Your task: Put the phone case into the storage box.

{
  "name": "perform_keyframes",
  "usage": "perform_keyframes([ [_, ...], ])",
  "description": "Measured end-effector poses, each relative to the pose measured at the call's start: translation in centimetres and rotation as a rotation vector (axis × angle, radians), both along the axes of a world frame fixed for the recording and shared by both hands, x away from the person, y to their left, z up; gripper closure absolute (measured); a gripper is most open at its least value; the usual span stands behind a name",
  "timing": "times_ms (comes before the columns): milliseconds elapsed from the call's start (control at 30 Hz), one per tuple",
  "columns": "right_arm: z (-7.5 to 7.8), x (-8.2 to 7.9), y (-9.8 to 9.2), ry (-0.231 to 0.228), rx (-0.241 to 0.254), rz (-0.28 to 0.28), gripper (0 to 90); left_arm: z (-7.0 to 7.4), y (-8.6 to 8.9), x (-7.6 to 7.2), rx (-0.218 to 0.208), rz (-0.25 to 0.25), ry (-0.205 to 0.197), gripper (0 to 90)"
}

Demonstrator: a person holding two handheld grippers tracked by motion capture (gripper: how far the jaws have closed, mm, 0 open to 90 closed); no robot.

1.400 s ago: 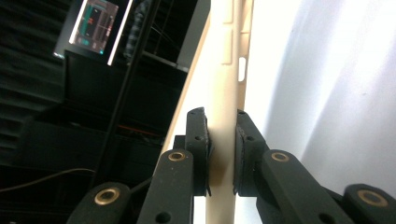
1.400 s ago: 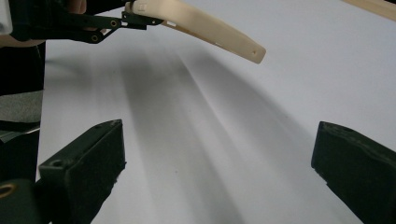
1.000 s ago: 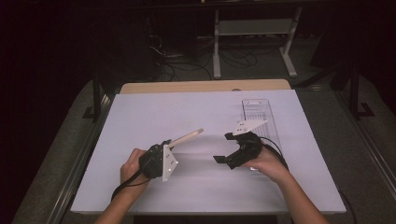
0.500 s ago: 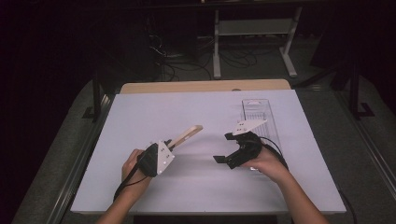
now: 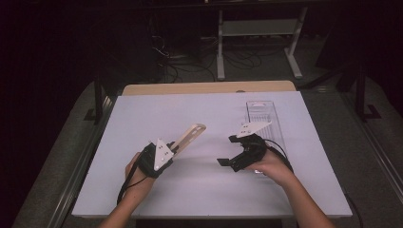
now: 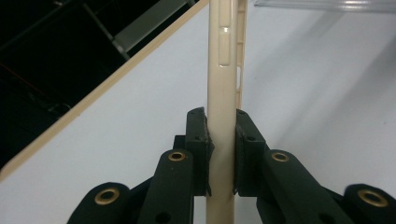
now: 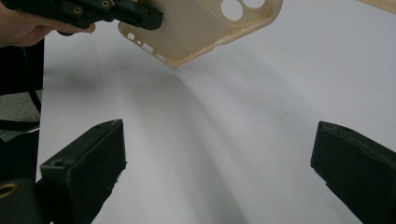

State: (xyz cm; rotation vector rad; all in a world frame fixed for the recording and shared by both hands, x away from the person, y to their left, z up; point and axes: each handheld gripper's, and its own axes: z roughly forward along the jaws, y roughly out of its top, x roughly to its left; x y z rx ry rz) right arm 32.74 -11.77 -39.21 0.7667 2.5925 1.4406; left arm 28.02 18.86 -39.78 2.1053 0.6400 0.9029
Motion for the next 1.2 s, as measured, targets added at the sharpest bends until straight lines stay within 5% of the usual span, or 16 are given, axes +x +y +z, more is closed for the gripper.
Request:
perform_keyframes([
  [567,0.0,0.0,0.0,0.002,-0.003,-0.001,4.3,0.3,1.4,0.8,-0.142,0.007,0.094,78.7],
  [867,0.1,0.4,-0.2,0.030,0.017,-0.030,2.7,0.5,1.5,1.2,-0.255,0.046,0.126,78.8],
  [1200,0.9,0.8,0.3,0.019,-0.002,-0.059,1.0,1.1,1.2,1.5,-0.261,0.079,0.132,78.7],
])
